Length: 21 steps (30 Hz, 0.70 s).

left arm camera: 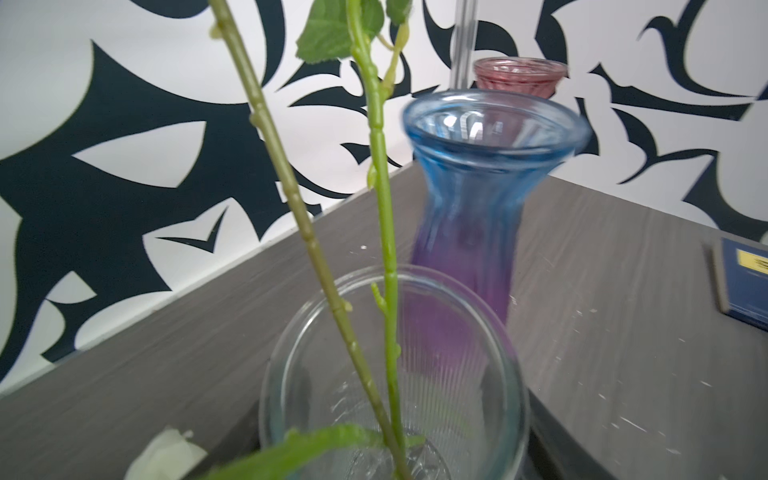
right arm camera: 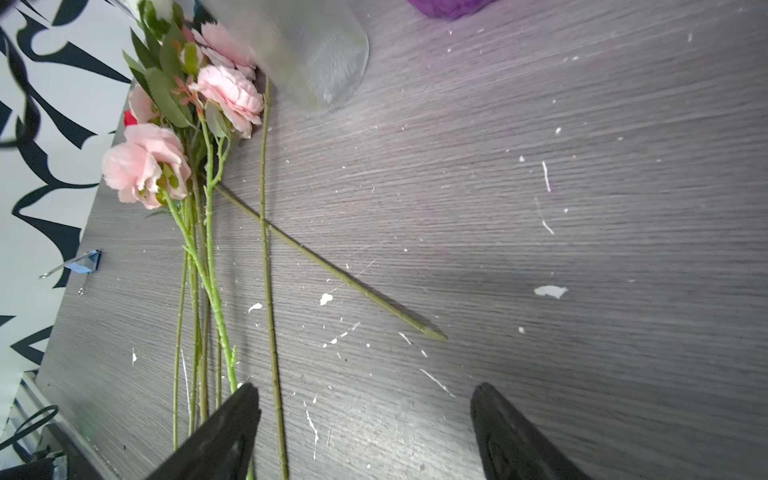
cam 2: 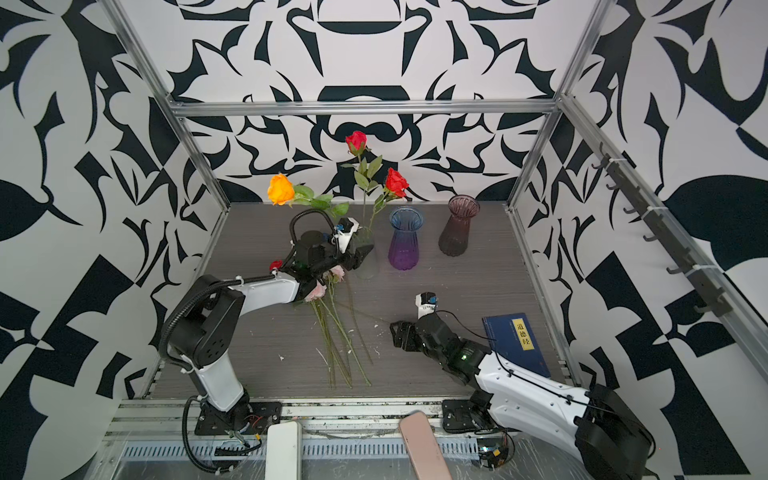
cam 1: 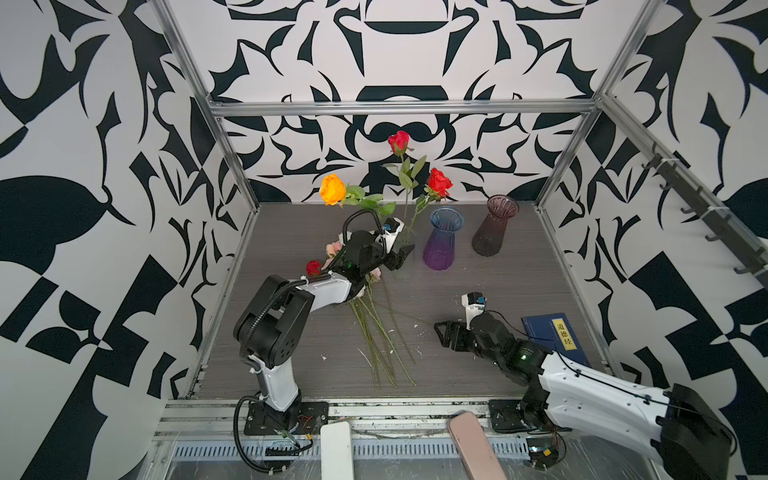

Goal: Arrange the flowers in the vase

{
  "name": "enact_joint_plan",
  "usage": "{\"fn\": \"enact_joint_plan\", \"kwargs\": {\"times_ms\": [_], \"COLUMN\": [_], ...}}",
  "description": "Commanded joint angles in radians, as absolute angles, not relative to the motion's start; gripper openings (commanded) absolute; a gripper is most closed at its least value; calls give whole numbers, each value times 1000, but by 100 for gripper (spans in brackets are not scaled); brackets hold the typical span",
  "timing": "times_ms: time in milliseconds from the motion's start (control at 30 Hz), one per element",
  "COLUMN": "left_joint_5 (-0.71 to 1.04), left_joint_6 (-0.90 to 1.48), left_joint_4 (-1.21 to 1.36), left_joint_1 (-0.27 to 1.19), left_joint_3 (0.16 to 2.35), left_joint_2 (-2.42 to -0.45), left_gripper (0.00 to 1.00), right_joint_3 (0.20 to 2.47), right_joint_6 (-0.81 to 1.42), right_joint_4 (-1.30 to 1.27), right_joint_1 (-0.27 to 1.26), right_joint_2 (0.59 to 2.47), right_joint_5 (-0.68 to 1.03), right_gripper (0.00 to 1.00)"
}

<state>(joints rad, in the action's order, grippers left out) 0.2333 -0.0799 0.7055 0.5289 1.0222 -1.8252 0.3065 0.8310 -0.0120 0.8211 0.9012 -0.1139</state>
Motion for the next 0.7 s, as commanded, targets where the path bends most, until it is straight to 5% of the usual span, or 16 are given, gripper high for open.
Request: {"fn": "enact_joint_plan", "kwargs": {"times_ms": [0,367,667], "left_joint_5": [292,366,183], "left_joint_6": [-89,-109,-128], "left_joint_4": [688,617,681], "left_joint_1": [480,371,305], "left_joint_3": [1112,1462,1407], "left_joint_2": [-1886,-2138,-2130], "left_gripper": [53,53,52], "right_joint_3": [348,408,414], "right_joint_6": [812,802,811], "right_joint_4": [-49,-60,-79], "right_joint_1": [814,797,796], "right_joint_2": [921,1053,1085], "right_joint_5": [-101,-65,-48], "right_gripper": [84,84,83]}}
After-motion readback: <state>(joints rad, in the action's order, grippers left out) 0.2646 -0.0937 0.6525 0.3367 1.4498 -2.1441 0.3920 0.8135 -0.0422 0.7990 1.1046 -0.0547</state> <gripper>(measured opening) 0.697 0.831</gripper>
